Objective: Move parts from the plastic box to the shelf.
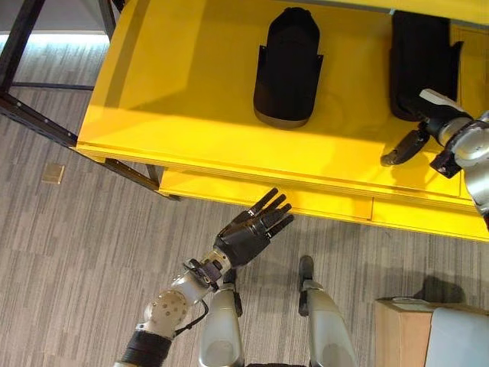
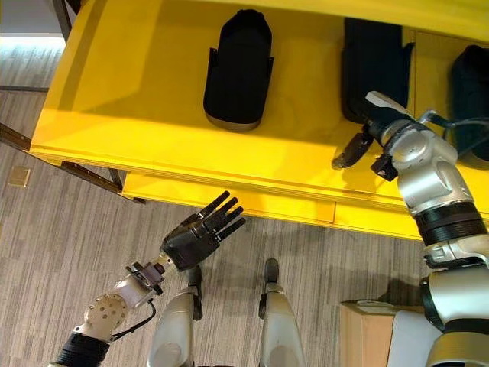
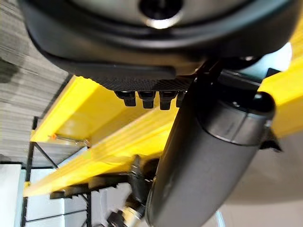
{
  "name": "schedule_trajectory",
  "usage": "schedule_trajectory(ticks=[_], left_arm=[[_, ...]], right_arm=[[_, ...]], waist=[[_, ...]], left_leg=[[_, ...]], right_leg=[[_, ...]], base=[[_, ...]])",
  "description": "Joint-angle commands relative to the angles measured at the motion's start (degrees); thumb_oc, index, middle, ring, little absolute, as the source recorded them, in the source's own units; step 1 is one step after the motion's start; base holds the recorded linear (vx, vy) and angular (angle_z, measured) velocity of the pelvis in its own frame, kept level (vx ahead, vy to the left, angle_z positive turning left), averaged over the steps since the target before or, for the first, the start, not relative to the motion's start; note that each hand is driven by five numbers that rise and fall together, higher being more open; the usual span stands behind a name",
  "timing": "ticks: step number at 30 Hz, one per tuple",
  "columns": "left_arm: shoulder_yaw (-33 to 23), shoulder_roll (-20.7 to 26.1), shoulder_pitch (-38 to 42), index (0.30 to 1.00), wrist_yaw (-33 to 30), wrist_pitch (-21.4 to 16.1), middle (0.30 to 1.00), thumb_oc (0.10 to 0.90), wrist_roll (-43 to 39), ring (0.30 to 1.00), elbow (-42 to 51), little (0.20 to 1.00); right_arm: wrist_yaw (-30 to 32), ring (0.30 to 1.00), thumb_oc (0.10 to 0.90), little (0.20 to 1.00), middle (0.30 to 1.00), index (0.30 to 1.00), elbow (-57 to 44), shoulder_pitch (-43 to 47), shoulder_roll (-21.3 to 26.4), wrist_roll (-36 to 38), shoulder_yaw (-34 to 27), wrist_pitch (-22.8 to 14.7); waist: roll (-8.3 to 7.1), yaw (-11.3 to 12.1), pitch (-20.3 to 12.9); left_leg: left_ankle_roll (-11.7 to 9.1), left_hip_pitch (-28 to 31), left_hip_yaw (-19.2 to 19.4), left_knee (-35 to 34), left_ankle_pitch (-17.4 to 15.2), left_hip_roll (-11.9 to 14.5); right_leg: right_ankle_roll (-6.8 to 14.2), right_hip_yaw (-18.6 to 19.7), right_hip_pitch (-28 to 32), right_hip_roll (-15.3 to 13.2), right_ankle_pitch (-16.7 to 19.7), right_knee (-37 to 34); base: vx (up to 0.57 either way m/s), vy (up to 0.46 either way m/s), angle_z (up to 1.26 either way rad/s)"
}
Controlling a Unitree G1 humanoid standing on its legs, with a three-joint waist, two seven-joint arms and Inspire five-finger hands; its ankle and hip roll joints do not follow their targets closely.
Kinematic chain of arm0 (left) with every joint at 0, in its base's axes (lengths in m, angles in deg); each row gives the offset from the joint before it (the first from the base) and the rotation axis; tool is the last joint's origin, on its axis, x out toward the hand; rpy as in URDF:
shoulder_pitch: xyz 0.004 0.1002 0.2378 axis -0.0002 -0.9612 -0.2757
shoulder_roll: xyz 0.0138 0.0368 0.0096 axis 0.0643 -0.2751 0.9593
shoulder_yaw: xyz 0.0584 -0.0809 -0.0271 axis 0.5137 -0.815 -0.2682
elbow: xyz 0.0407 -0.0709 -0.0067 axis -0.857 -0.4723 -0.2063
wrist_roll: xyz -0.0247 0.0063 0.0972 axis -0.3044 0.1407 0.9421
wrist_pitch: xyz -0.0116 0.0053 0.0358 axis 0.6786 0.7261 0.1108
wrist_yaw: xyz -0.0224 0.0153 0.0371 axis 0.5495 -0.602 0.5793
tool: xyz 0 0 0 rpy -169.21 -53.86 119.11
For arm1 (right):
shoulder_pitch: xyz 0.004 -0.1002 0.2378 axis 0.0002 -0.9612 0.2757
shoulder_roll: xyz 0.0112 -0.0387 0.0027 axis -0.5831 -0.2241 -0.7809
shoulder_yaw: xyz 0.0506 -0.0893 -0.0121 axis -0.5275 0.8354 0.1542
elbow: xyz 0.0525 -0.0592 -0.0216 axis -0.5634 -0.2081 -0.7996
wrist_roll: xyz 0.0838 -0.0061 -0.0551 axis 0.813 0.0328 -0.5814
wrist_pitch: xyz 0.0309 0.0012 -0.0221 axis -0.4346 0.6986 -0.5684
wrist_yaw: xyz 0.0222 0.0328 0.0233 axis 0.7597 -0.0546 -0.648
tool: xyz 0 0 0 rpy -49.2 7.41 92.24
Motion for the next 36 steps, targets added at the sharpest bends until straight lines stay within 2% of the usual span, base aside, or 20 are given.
schedule_trajectory(ticks=[1,4,10,13,16,24,29,32,33,36], left_arm=[[2.67,-1.42,0.56,1.000,3.01,-5.84,1.000,0.900,0.71,1.000,6.39,1.000],[4.30,-2.85,2.45,1.000,1.44,-8.17,1.000,0.900,1.66,1.000,4.82,1.000],[5.75,-4.64,5.44,1.000,-1.06,-10.27,1.000,0.900,1.89,1.000,3.19,1.000],[6.28,-5.11,6.75,1.000,-2.25,-11.21,1.000,0.900,1.59,1.000,2.63,1.000],[6.55,-6.06,7.81,1.000,-3.21,-11.99,1.000,0.900,1.55,1.000,2.08,1.000],[7.25,-8.24,10.95,1.000,-5.74,-14.22,1.000,0.900,0.57,1.000,0.93,1.000],[7.14,-9.37,12.72,1.000,-7.31,-15.23,1.000,0.900,-0.08,1.000,0.32,1.000],[6.93,-9.60,13.04,1.000,-8.11,-15.88,1.000,0.900,-0.29,1.000,0.60,1.000],[6.79,-9.57,13.21,1.000,-8.54,-15.86,1.000,0.900,-0.39,1.000,0.81,1.000],[6.61,-9.53,13.29,1.000,-9.81,-15.74,1.000,0.900,-0.44,1.000,1.69,1.000]], right_arm=[[-0.15,1.000,0.900,1.000,1.000,1.000,-3.81,0.14,-6.46,6.59,3.20,-0.88],[1.46,1.000,0.900,1.000,1.000,1.000,-4.50,-0.89,-8.87,6.91,2.91,0.37],[4.73,1.000,0.900,1.000,1.000,1.000,-2.91,-1.43,-11.73,8.57,2.54,0.66],[6.16,1.000,0.900,1.000,1.000,1.000,-2.73,-1.64,-12.91,9.29,1.70,2.98],[8.60,1.000,0.900,1.000,1.000,1.000,-2.16,-2.73,-14.21,10.92,0.86,4.76],[12.64,1.000,0.900,1.000,1.000,1.000,0.46,-3.94,-17.19,11.90,-1.50,5.40],[10.38,1.000,0.900,1.000,1.000,1.000,1.97,-4.27,-17.41,9.99,-1.65,6.61],[9.05,1.000,0.900,1.000,1.000,1.000,2.42,-5.43,-16.52,9.38,-1.79,8.48],[8.24,1.000,0.900,1.000,1.000,1.000,2.40,-5.99,-16.24,11.40,-1.98,9.41],[7.74,1.000,0.900,1.000,1.000,1.000,1.25,-7.70,-15.63,11.36,-2.68,10.14]], waist=[[-2.44,1.27,-1.24],[-3.10,0.55,-1.01],[-3.52,-0.35,-0.79],[-3.73,-0.82,-0.72],[-3.66,-1.46,-0.54],[-2.85,-3.10,-0.41],[-2.42,-4.07,-0.42],[-2.68,-4.65,-0.41],[-2.81,-4.81,-0.41],[-3.08,-5.16,-0.41]], left_leg=[[1.95,-1.58,-0.11,0.09,0.33,-0.83],[2.01,-1.75,0.14,0.30,0.21,-0.50],[2.07,-2.06,0.45,0.95,-0.02,-0.17],[2.15,-2.00,0.64,1.12,-0.19,-0.21],[2.20,-1.73,0.89,1.19,-0.37,-0.22],[2.31,-1.25,1.54,1.06,-0.56,-0.38],[2.31,-0.90,1.91,0.70,-0.38,-0.43],[2.28,-0.53,2.27,0.85,-0.56,-0.36],[2.22,-0.35,2.32,0.82,-0.57,-0.29],[2.27,-0.31,2.42,0.99,-0.64,-0.19]], right_leg=[[0.40,-1.09,-0.22,-1.23,-9.07,10.04],[0.45,-0.64,-0.21,-0.94,-8.94,9.90],[0.46,-0.03,-0.31,-0.71,-8.84,9.90],[0.47,0.24,-0.13,-0.65,-8.80,9.76],[0.43,0.67,-0.09,-0.60,-9.07,9.97],[0.35,1.74,-0.42,-0.65,-9.16,10.03],[0.18,2.22,-0.84,-0.63,-9.22,10.35],[0.09,2.35,-0.69,-0.73,-9.60,10.74],[0.09,2.36,-0.52,-0.77,-9.63,10.72],[0.07,2.45,-0.53,-0.69,-9.71,10.93]], base=[[-0.01,-0.032,-0.01],[0.00,0.000,0.00],[0.00,0.000,-0.01],[0.00,0.000,0.00],[0.00,0.011,-0.01],[-0.01,0.053,-0.03],[0.00,0.062,-0.03],[0.00,0.000,0.00],[0.00,0.000,0.00],[0.00,0.000,0.00]])
